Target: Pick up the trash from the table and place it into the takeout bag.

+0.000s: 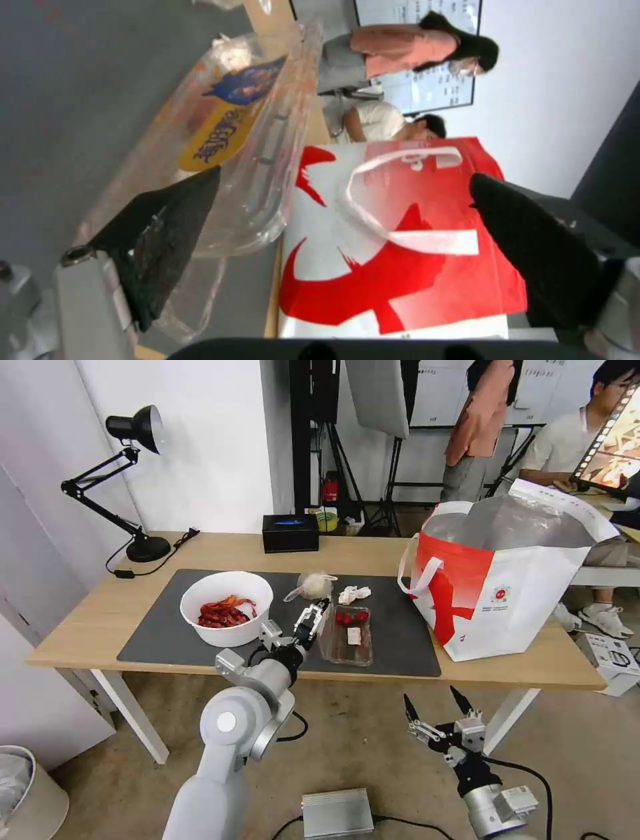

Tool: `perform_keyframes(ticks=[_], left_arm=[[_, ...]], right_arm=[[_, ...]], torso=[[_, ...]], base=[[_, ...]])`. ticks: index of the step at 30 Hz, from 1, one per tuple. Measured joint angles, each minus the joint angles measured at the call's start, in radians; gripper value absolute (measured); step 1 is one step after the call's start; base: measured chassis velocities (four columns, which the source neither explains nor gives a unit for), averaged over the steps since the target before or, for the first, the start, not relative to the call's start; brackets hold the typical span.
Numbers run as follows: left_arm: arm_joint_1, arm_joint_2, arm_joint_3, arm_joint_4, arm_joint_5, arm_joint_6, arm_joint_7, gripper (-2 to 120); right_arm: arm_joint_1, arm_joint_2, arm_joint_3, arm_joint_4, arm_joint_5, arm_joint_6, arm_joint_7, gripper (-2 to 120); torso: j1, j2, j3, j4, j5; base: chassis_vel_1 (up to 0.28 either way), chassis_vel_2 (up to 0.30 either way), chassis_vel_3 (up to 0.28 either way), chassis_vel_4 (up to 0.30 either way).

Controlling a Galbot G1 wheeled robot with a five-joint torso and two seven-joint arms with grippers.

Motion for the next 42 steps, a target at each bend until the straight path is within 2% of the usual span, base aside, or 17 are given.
perform_keyframes(ticks=[21,28,30,31,33,35,38,39,42], left_arm=[[-0.013,-0.012,0.082,0.030,0.014,0.015,0.002,100],[-0.037,0.004,0.109,0.046,0.076,0.045,0.046,99],[-0.067,0.029,0.129,0.067,0.108,0.058,0.062,92],[-0.067,0.029,0.129,0.067,0.108,0.058,0.062,92],[-0.099,0.070,0.151,0.094,0.168,0.070,0.097,82],[-0.112,0.092,0.159,0.106,0.198,0.075,0.118,79],[-0.149,0.165,0.195,0.138,0.295,0.088,0.176,65],[-0.149,0.165,0.195,0.138,0.295,0.088,0.176,65],[-0.171,0.236,0.239,0.158,0.434,0.110,0.238,50]], right_arm=[[-0.008,0.005,0.014,0.020,0.005,0.000,0.002,100],[-0.010,0.002,0.015,0.025,0.008,0.000,0.002,100],[-0.008,-0.003,0.015,0.023,0.016,0.000,0.002,100],[-0.008,-0.003,0.015,0.023,0.016,0.000,0.002,100],[-0.007,-0.006,0.015,0.022,0.022,0.000,0.002,100],[-0.007,-0.007,0.015,0.022,0.024,0.000,0.002,100],[-0.008,-0.012,0.017,0.022,0.033,0.000,0.002,100],[-0.008,-0.012,0.017,0.022,0.033,0.000,0.002,100],[-0.009,-0.015,0.019,0.024,0.048,0.000,0.002,100]], torso=[[0.000,0.000,0.000,0.0000,0.0001],[0.000,0.000,0.000,0.0000,0.0000],[0.000,0.000,0.000,-0.0001,0.0001],[0.000,0.000,0.000,-0.0001,0.0001],[0.000,0.000,0.000,-0.0001,0.0000],[0.000,0.000,0.000,0.0000,0.0000],[0.000,0.000,0.000,0.0000,0.0000],[0.000,0.000,0.000,0.0000,0.0000],[0.000,0.000,0.000,0.0000,-0.0001]], base=[[0.000,0.000,0.000,0.000],[0.000,0.000,0.000,0.000],[0.000,0.000,0.000,0.000],[0.000,0.000,0.000,0.000],[0.000,0.000,0.000,0.000],[0.000,0.000,0.000,0.000],[0.000,0.000,0.000,0.000],[0.000,0.000,0.000,0.000],[0.000,0.000,0.000,0.000]])
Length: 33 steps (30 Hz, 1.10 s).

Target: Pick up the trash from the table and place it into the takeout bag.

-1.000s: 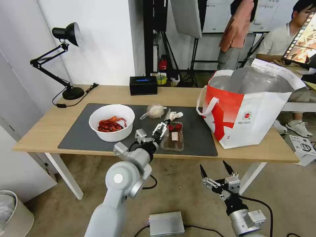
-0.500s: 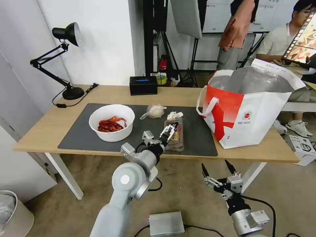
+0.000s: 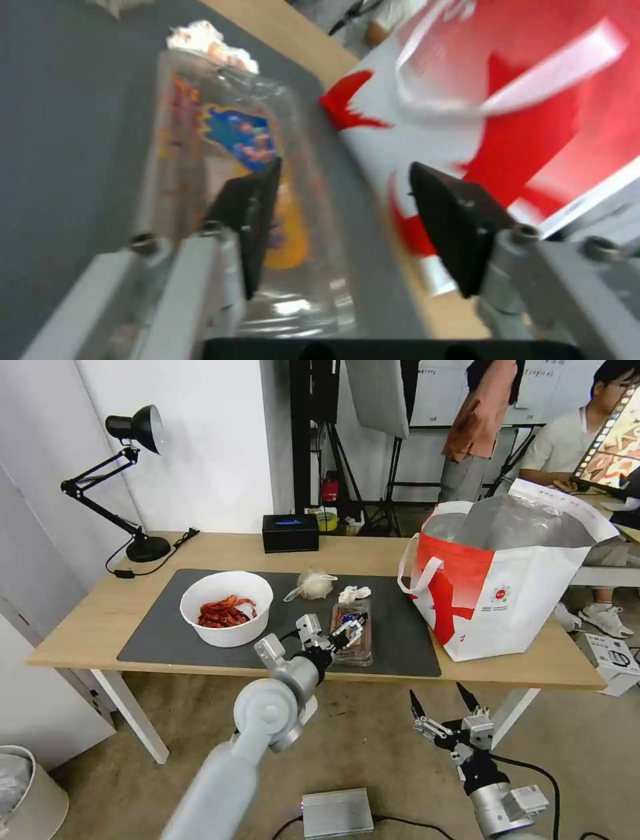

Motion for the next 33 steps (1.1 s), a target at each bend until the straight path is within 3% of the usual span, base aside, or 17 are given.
perform_keyframes(ticks=[1,4,14,17,26,30,33], left_arm=[[0.000,0.000,0.000,0.000,0.000,0.000,0.000,50],[-0.011,0.034,0.022,0.010,0.090,0.021,0.043,34],[-0.015,0.051,0.046,0.025,0.171,0.045,0.072,1],[-0.011,0.051,0.050,0.025,0.174,0.048,0.075,0],[0.006,0.061,0.065,0.025,0.184,0.049,0.081,0],[0.013,0.067,0.065,0.022,0.183,0.049,0.081,0],[0.016,0.065,0.065,0.023,0.178,0.045,0.078,0]], right_arm=[[0.000,0.000,0.000,0.000,0.000,0.000,0.000,100],[0.001,-0.001,0.000,0.003,0.016,0.000,0.000,100],[0.010,-0.010,0.008,0.043,0.069,-0.034,0.002,100],[0.016,-0.016,0.012,0.053,0.102,-0.053,0.002,100],[0.084,-0.056,0.032,0.116,0.384,-0.209,0.048,100],[0.133,-0.071,0.019,0.125,0.543,-0.276,0.105,100],[0.200,-0.087,0.006,0.119,0.749,-0.355,0.202,100]], torso=[[0.000,0.000,0.000,0.0000,0.0000],[0.000,0.000,0.000,0.0000,-0.0001],[0.000,0.000,0.000,0.0000,0.0000],[0.000,0.000,0.000,0.0000,0.0000],[0.000,0.000,0.000,0.0000,0.0002],[0.000,0.000,0.000,0.0000,0.0001],[0.000,0.000,0.000,0.0001,0.0001]], base=[[0.000,0.000,0.000,0.000],[0.000,0.000,0.000,0.000],[0.000,0.000,0.000,0.000],[0.000,0.000,0.000,0.000],[0.000,0.000,0.000,0.000],[0.000,0.000,0.000,0.000],[0.000,0.000,0.000,0.000]])
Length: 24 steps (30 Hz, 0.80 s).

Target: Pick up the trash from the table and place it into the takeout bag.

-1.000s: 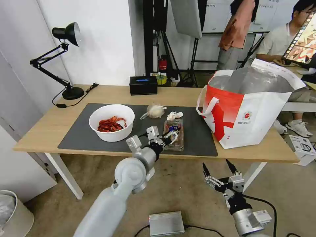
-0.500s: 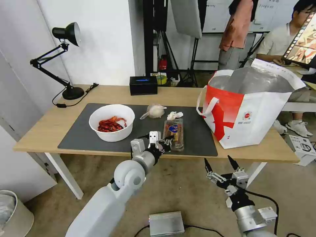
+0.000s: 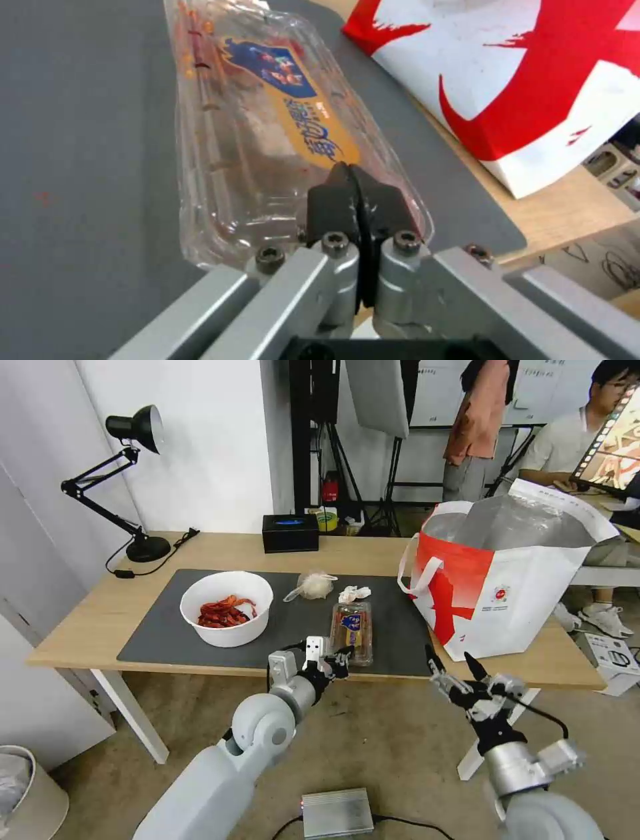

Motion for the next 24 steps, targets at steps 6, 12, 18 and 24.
perform_keyframes(ticks=[6,12,18,24], left_arm=[[0.004,-0.007,0.011,0.002,-0.007,-0.003,-0.004,0],[-0.006,-0.007,0.024,0.004,-0.037,-0.005,-0.025,0],[-0.022,-0.009,0.035,0.008,-0.050,-0.005,-0.038,0],[-0.062,-0.020,0.078,0.031,-0.073,-0.008,-0.041,0]], right_arm=[[0.080,-0.035,-0.008,-0.051,0.208,-0.062,0.082,100],[0.177,-0.067,-0.018,-0.108,0.376,-0.106,0.146,100],[0.242,-0.086,-0.027,-0.154,0.440,-0.151,0.202,100],[0.294,-0.083,-0.017,-0.194,0.465,-0.233,0.261,100]], torso=[[0.000,0.000,0.000,-0.0002,0.0001],[0.000,0.000,0.000,-0.0001,0.0000],[0.000,0.000,0.000,0.0000,0.0000],[0.000,0.000,0.000,-0.0003,0.0000]], base=[[0.000,0.000,0.000,0.000],[0.000,0.000,0.000,0.000],[0.000,0.000,0.000,0.000],[0.000,0.000,0.000,0.000]])
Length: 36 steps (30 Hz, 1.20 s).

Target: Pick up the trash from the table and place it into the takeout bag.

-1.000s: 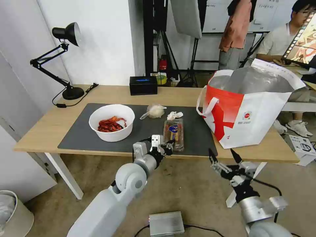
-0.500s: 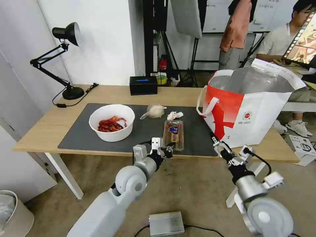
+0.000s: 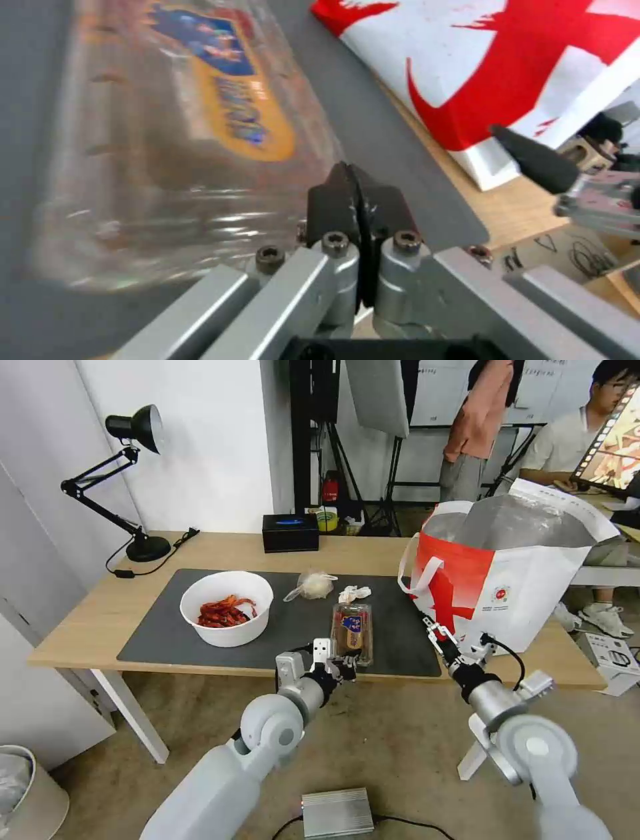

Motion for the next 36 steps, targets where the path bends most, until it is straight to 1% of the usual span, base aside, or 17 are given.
perform_keyframes(ticks=[11,15,28,36], left_arm=[[-0.018,-0.010,0.012,0.013,-0.013,-0.005,-0.012,0],[-0.019,-0.008,0.010,0.014,-0.014,-0.022,-0.020,0],[-0.021,-0.002,0.001,0.016,-0.027,-0.028,-0.033,0],[-0.024,-0.005,-0.003,0.033,-0.028,-0.048,-0.061,0]], right_arm=[[0.093,0.028,-0.025,-0.052,-0.001,-0.048,0.026,100],[0.099,0.034,-0.027,-0.057,-0.003,-0.051,0.025,100],[0.109,0.052,-0.030,-0.063,0.001,-0.056,0.017,100],[0.137,0.073,-0.040,-0.090,0.008,-0.069,0.013,100]], torso=[[0.000,0.000,0.000,0.0001,0.0000],[0.000,0.000,0.000,0.0002,0.0000],[0.000,0.000,0.000,0.0001,0.0000],[0.000,0.000,0.000,0.0001,-0.0001]], base=[[0.000,0.000,0.000,0.000],[0.000,0.000,0.000,0.000],[0.000,0.000,0.000,0.000],[0.000,0.000,0.000,0.000]])
